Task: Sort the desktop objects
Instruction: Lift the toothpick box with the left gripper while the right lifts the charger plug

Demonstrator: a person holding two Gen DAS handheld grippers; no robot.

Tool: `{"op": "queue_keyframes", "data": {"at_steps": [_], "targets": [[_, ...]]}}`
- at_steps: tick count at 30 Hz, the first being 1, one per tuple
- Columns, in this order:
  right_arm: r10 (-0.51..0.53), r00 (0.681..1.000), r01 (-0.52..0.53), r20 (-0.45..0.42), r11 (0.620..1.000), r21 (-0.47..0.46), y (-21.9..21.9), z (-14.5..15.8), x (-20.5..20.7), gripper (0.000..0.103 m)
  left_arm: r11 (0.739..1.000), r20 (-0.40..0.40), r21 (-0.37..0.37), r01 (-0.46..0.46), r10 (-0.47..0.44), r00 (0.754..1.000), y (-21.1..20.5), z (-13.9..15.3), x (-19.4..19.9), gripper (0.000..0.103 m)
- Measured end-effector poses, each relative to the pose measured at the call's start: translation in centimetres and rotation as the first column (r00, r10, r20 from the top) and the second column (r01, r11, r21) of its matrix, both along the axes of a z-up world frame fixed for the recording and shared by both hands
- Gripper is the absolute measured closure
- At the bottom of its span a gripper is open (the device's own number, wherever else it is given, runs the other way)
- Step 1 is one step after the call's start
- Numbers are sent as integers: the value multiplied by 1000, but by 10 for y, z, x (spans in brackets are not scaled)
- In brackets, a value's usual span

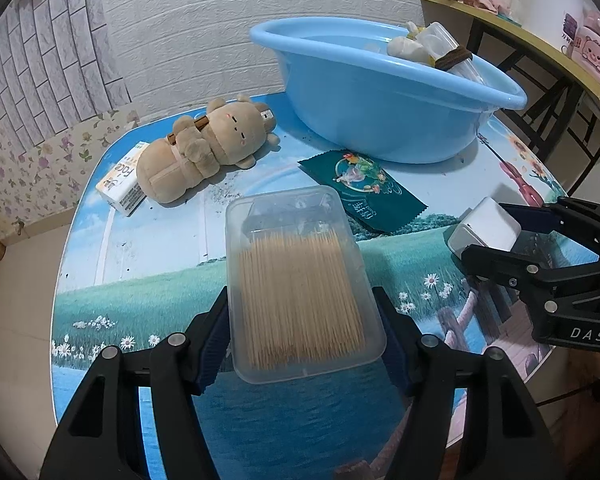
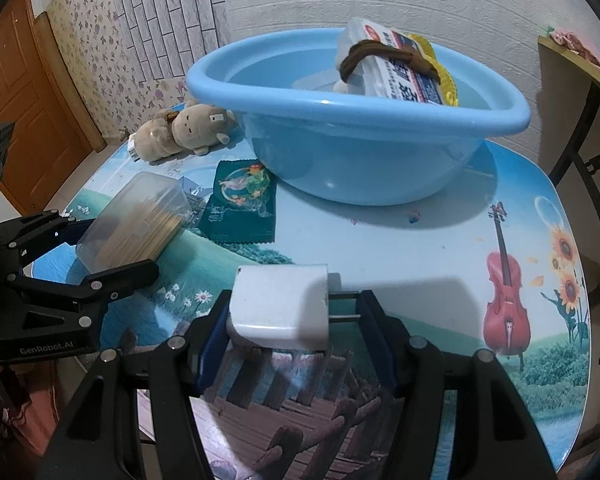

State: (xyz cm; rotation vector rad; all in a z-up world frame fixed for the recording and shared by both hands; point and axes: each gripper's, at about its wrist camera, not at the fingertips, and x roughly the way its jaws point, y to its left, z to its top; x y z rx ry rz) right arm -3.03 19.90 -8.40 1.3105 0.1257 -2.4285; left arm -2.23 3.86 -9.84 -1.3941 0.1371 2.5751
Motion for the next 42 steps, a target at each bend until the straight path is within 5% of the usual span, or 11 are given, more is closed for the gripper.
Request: {"op": "queue_keyframes", "data": {"at_steps": [16,18,42], "targets": [[13,1000,-13,-24,1000,3,-6,-4,-4,33,1000,-20,2,5,-5,1000,2,-2,-2,38],[10,1000,-10,-29,1000,1,-4,-3,-4,42,1000,-23,6,4,-4,1000,1,-2,-2,38],[3,995,-9,-103,999,-51,6,25,8,43,998,-102,56,-8,14,995,-3,32,11,40]]}}
